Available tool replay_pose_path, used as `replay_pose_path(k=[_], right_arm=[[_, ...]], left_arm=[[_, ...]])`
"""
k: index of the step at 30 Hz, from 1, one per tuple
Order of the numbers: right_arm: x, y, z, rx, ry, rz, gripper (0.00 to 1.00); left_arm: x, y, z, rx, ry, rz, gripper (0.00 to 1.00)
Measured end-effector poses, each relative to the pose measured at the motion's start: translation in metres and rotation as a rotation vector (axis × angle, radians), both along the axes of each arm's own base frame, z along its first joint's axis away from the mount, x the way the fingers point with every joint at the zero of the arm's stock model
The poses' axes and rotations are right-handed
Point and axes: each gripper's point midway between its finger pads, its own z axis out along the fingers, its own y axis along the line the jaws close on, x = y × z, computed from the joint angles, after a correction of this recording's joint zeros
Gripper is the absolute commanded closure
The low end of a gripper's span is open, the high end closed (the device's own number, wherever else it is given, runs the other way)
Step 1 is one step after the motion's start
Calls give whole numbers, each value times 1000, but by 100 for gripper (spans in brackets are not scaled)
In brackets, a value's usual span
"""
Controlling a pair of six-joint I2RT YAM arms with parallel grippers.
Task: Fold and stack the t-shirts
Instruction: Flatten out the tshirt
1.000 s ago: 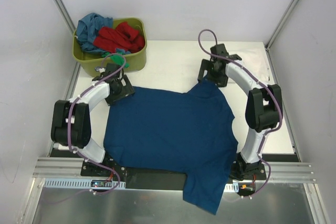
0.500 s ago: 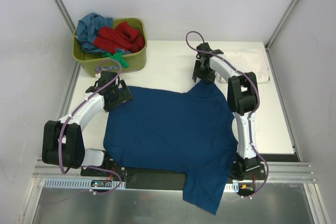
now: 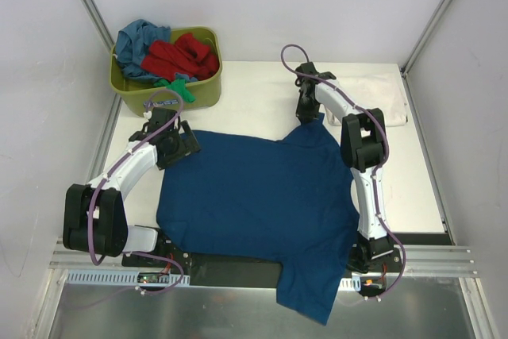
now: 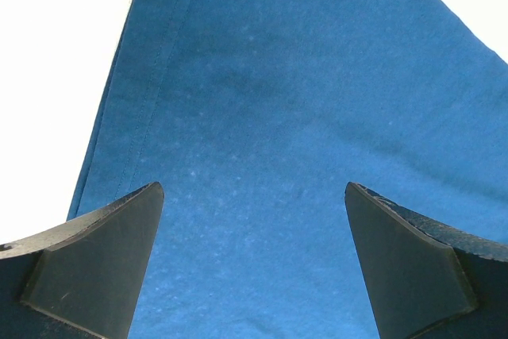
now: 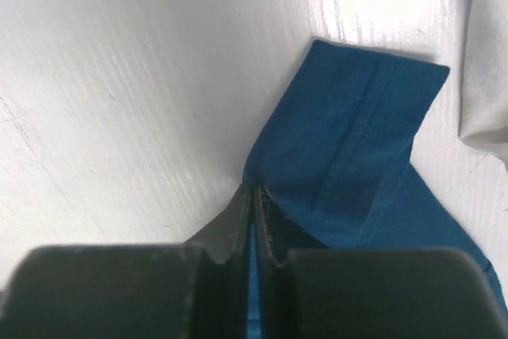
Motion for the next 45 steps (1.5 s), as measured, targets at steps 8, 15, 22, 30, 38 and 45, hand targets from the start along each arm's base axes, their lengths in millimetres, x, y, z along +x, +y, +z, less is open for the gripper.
replay_pose_path(k=[8,15,22,30,38,45], right_arm=[[3,10,2,-15,-30,58,99],[-12,57,9,-65,-69,231,99],[-32,123,25,-58,-127,431,78],[-49,150,25,14,-112,528,26],[-46,80,62,91,-124,421,27],[-24,31,64,55,-121,377,31]], left_arm=[[-2,0,2,-1,-10,1,1],[-7,1,1,-1,-8,0,1],[-9,1,-2,-1,-1,1,1],[-9,1,-3,0,3,1,1],[-10,0,-11,-6,30,0,1],[-7,-9,-25,-42,70,-21,1]])
